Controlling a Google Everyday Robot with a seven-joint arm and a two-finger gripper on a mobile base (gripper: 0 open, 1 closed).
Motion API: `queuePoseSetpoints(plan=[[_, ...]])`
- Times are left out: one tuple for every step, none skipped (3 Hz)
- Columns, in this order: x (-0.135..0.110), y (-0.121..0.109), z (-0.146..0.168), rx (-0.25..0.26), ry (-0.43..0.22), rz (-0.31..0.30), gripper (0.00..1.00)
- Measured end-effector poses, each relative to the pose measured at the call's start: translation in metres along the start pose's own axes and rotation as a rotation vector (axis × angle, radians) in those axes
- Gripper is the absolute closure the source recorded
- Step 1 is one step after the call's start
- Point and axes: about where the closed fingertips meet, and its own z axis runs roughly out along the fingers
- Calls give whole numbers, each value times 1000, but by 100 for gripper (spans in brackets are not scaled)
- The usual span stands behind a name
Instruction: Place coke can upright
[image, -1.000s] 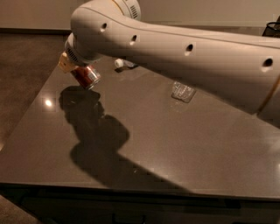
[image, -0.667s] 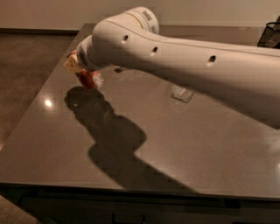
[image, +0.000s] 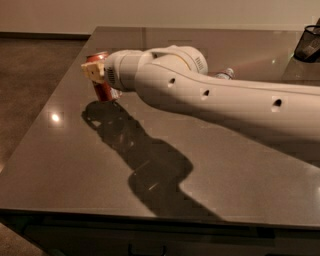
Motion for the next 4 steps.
queuePoseSetpoints(plan=[[4, -7, -8, 1, -78, 27, 100], [12, -11, -16, -3, -177, 4, 100], [15, -8, -22, -10, -282, -29, 100], [18, -3, -24, -15, -331, -56, 100]])
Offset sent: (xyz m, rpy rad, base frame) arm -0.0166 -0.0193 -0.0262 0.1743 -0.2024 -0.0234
